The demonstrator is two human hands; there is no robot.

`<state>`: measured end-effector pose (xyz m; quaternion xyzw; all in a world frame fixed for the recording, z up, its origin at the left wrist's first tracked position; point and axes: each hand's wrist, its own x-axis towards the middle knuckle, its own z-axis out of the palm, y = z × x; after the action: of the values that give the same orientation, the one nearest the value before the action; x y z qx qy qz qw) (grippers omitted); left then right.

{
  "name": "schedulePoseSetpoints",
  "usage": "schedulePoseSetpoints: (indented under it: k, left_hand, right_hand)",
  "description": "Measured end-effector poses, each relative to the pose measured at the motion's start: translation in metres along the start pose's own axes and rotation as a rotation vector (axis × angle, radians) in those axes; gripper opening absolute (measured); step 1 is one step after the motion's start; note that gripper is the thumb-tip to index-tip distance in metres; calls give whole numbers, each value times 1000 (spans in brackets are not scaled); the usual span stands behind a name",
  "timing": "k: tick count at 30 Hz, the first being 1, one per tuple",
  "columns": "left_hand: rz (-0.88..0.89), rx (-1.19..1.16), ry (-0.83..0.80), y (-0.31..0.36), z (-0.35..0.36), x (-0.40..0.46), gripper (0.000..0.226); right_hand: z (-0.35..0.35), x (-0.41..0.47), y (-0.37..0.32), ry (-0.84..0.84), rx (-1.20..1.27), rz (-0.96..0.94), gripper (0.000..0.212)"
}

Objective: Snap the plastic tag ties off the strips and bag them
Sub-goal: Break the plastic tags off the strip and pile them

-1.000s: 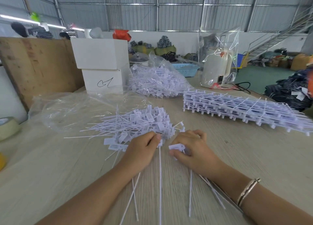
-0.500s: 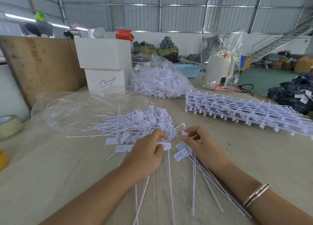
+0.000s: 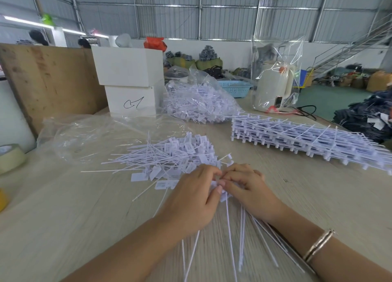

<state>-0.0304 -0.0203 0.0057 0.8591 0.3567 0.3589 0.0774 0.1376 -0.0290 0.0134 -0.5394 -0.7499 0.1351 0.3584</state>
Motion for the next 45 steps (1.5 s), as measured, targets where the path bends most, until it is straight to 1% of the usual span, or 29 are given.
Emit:
schedulePoseSetpoints:
  k: [2, 5, 9, 11, 13, 14, 17, 19, 21, 25, 28, 31, 34, 39, 43, 44, 45]
  left_hand:
    - [-46, 40, -2, -3, -3, 1, 26]
    - [-124, 191, -16, -12, -7, 4, 19]
    - [-178, 184, -43, -13, -6, 5, 22]
    - [-201, 146, -20, -14, -6, 6, 24]
    - [-212, 96, -1, -12, -5, 5, 22]
    - [-217, 68, 0, -11, -5, 5, 19]
    - [-282, -87, -24, -9, -2, 6, 13]
    - [-338, -197, -44, -10, -2, 7, 10]
    - [-366, -245, -54, -11, -1, 7, 13]
    - [-365, -266, -62, -12, 1, 7, 17]
    - [-301, -238, -54, -10, 3, 4, 13]
    - [-238, -192, -18, -8, 3, 3, 23]
    - [-295, -274, -31, -9, 1, 6, 21]
    - [-400, -442, -45, -9, -3, 11, 21]
    - [-431, -525, -57, -9, -5, 10, 21]
    - [-433, -535, -58, -10, -6, 10, 21]
    - [-436, -546, -58, -10, -6, 9, 22]
  right_hand:
    - [1, 1, 2, 28, 11, 17, 21]
    - [0, 2, 3, 45, 85, 25, 26]
    - [2, 2, 5, 9, 50, 3, 25]
    - [2, 2, 3, -4, 105, 15, 28]
    - [0, 2, 1, -60, 153, 32, 34]
    - [0, 1, 1, -94, 137, 32, 36]
    - [1, 1, 2, -127, 70, 6, 26]
    - [1, 1, 1, -135, 88, -10, 19]
    - [2, 1, 1, -139, 123, -9, 18]
    - [0, 2, 1, -148, 164, 3, 17]
    - [-1, 0, 0, -174, 161, 22, 22]
    - [-2, -1, 1, -198, 154, 6, 25]
    - [-2, -1, 0, -160, 139, -71, 20]
    - [4, -1, 1, 23, -12, -205, 21]
    - [7, -4, 2, 101, -77, -232, 12]
    - [7, -4, 2, 111, -97, -241, 13]
    - [7, -5, 2, 128, -124, -260, 20]
